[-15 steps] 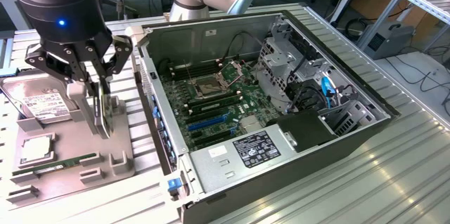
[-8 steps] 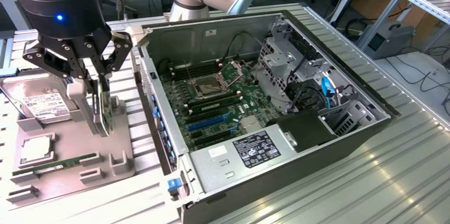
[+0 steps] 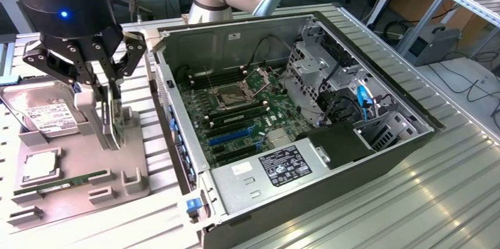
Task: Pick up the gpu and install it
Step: 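Pick up the gpu and move the gpu toward the slot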
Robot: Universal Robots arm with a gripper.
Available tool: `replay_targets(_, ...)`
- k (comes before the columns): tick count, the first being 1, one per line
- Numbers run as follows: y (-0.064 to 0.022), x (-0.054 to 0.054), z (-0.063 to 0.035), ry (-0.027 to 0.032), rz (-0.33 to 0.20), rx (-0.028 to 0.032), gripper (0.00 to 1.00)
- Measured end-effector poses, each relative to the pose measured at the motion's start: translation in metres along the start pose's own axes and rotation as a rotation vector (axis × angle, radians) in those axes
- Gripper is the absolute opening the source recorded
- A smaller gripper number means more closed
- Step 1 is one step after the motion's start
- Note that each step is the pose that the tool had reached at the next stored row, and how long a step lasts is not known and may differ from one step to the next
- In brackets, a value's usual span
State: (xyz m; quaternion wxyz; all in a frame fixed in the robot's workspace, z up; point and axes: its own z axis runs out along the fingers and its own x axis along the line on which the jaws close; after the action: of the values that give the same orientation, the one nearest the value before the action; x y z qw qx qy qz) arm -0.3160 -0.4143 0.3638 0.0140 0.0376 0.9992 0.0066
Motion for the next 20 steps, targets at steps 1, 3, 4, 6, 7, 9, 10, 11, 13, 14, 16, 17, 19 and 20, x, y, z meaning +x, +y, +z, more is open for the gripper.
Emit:
replay_targets(1, 0.0, 0.0, -0.0007, 0.0001, 0.0, 0.0, 0.27)
replay_targets(3, 0.0, 0.0, -0.002, -0.0001, 0.0, -0.0001, 0.27)
replay_targets(4, 0.0, 0.0, -0.0029, 0.0, 0.0, -0.0001, 0.27)
replay_targets(6, 0.0001, 0.0, -0.0051, 0.0, 0.0, -0.0001, 0.27)
replay_targets(7, 0.0001, 0.0, -0.0057, 0.0, 0.0, 0.0, 0.27)
replay_targets(9, 0.0001, 0.0, -0.0071, 0.0, 0.0, 0.0, 0.27)
replay_targets(10, 0.0001, 0.0, -0.0078, 0.0, 0.0, -0.0001, 0.27)
replay_targets(11, 0.0001, 0.0, -0.0085, 0.0, 0.0, 0.0, 0.27)
replay_targets(13, 0.0001, 0.0, -0.0099, 0.0, 0.0, 0.0, 0.27)
replay_targets(14, 0.0002, 0.0, -0.0105, 0.0, 0.0, -0.0001, 0.27)
replay_targets(16, 0.0002, 0.0, -0.012, 0.0, 0.0, -0.0001, 0.27)
replay_targets(17, 0.0002, 0.0, -0.0126, 0.0, 0.0, 0.0, 0.27)
replay_targets(19, 0.0002, -0.001, -0.0142, 0.0, 0.0, 0.0, 0.27)
replay_targets(20, 0.0002, -0.001, -0.0153, 0.0, 0.0, 0.0, 0.27)
